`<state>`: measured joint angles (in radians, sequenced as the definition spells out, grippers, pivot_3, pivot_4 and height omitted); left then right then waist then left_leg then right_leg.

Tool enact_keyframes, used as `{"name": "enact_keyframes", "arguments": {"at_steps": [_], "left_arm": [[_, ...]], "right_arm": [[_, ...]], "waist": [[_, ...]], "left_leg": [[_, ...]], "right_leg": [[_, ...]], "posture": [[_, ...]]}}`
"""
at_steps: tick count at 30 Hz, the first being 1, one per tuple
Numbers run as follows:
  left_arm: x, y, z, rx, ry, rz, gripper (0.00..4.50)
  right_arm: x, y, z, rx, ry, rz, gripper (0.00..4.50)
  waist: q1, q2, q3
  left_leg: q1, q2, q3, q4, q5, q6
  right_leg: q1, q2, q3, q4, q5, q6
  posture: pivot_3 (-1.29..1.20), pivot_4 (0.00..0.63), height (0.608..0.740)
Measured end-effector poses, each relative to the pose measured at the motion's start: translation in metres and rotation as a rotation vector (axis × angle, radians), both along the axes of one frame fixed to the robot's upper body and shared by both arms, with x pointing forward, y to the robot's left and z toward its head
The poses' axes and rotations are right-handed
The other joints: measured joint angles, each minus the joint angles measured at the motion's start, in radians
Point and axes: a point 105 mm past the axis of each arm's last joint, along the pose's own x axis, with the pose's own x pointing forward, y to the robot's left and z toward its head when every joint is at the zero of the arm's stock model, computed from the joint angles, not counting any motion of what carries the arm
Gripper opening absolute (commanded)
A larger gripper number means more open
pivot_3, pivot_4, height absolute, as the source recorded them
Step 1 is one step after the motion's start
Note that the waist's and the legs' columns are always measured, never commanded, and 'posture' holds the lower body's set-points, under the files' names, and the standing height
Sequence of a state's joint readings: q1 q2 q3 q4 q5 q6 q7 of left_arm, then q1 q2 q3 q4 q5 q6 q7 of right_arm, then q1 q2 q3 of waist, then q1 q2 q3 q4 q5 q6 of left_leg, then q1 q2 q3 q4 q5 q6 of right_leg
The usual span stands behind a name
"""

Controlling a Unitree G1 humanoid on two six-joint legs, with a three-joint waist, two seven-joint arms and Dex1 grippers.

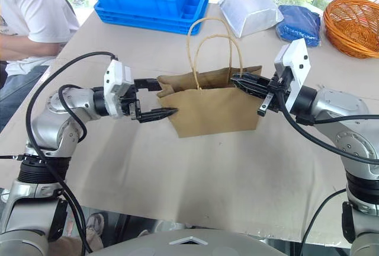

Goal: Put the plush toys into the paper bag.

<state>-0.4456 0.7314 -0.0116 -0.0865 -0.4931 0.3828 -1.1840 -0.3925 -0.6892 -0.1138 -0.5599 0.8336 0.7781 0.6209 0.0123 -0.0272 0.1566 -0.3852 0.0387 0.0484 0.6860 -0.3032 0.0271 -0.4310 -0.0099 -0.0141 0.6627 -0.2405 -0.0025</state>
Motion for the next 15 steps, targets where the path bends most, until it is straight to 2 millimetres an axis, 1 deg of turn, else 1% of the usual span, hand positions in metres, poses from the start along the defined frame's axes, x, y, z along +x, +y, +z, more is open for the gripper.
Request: {"name": "enact_keyframes", "arguments": {"at_steps": [5,8,11,12,13,15], "left_arm": [[0.000,-0.007,0.005,-0.021,-0.011,-0.031,4.46],[0.000,-0.013,0.002,-0.040,-0.001,-0.051,4.46],[0.001,-0.014,-0.004,-0.028,0.005,-0.054,4.50],[0.001,-0.014,-0.005,-0.024,0.004,-0.055,4.50],[0.001,-0.014,-0.006,-0.017,-0.001,-0.062,4.50],[0.001,-0.014,-0.008,-0.007,-0.005,-0.067,4.50]], "right_arm": [[-0.002,0.002,0.000,0.003,-0.007,0.001,0.00],[-0.003,0.004,0.001,0.018,-0.005,0.004,0.00],[-0.006,0.004,0.005,0.034,-0.012,0.017,0.84],[-0.007,0.004,0.006,0.033,-0.017,0.016,1.22],[-0.010,0.003,0.007,0.019,-0.029,0.012,1.78],[-0.014,-0.002,0.007,0.000,-0.042,-0.001,2.57]], "waist": [[0.000,0.000,0.000],[0.000,0.000,0.000],[0.000,0.000,0.000],[0.000,0.000,0.000],[0.001,0.000,0.000],[0.002,0.000,0.000]], "left_leg": [[0.000,0.000,0.000,0.000,0.000,0.000],[0.000,0.000,0.000,0.000,0.000,0.000],[0.000,0.000,0.000,0.000,0.000,0.000],[0.000,0.000,0.000,0.000,0.000,0.000],[0.000,0.000,0.000,0.000,0.000,0.000],[0.000,0.000,0.000,0.000,0.000,0.000]], "right_leg": [[0.000,0.000,0.000,0.000,0.000,0.000],[0.000,0.000,0.000,0.000,0.000,0.000],[0.000,0.000,0.000,0.000,0.000,0.000],[0.000,0.000,0.000,0.000,0.000,0.000],[0.000,0.000,0.000,0.000,0.000,0.000],[0.000,0.000,0.000,0.000,0.000,0.000]], "posture": [[0.00,0.150,0.740],[0.00,0.150,0.740],[0.00,0.150,0.740],[0.00,0.150,0.740],[0.00,0.150,0.740],[0.00,0.150,0.740]]}}
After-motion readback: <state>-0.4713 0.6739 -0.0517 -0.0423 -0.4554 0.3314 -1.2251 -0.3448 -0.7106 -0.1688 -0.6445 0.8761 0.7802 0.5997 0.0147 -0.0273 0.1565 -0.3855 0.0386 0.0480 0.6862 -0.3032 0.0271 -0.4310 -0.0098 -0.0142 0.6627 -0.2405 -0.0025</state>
